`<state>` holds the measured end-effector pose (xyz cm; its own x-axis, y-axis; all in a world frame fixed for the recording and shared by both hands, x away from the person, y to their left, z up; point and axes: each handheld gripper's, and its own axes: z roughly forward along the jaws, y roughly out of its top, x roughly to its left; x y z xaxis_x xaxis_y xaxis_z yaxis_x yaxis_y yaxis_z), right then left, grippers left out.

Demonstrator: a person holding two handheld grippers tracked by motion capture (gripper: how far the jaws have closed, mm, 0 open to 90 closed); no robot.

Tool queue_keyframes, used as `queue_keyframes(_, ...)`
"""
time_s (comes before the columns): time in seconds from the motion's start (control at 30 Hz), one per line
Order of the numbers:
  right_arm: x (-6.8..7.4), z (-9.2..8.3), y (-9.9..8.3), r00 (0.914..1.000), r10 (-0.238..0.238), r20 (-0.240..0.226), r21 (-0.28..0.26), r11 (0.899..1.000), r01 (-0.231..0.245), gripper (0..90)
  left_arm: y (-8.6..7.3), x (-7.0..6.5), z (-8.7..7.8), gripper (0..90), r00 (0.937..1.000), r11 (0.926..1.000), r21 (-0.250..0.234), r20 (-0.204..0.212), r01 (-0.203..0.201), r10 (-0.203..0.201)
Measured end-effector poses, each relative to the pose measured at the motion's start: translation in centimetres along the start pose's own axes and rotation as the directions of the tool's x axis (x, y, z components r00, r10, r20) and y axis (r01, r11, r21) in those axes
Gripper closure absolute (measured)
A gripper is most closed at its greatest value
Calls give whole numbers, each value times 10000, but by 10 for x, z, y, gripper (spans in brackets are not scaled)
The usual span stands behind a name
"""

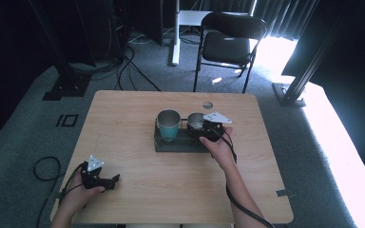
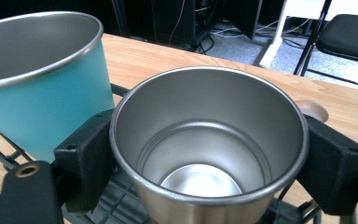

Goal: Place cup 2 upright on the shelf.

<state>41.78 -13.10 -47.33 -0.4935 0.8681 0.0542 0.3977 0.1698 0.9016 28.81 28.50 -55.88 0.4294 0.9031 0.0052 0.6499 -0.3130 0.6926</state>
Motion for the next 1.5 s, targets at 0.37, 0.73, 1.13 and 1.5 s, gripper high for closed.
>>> queue_keyframes(0.37,4,4,-7,10000,-97,-9,232,9997,97,146,0,0,0,28,10000,10000,0,0,3,-3)
queue_keyframes(0.73,3,-1,-8,9995,-195,-266,615,9979,211,127,0,0,0,29,10000,10000,2,2,1,-1)
queue_keyframes(1.13,-4,-19,-11,9981,-309,-539,425,9985,332,121,0,0,0,29,10000,10000,3,1,1,-1)
queue_keyframes(1.5,-12,-44,-17,9960,-609,-650,138,9980,619,121,0,0,0,28,10000,10000,2,0,-2,2)
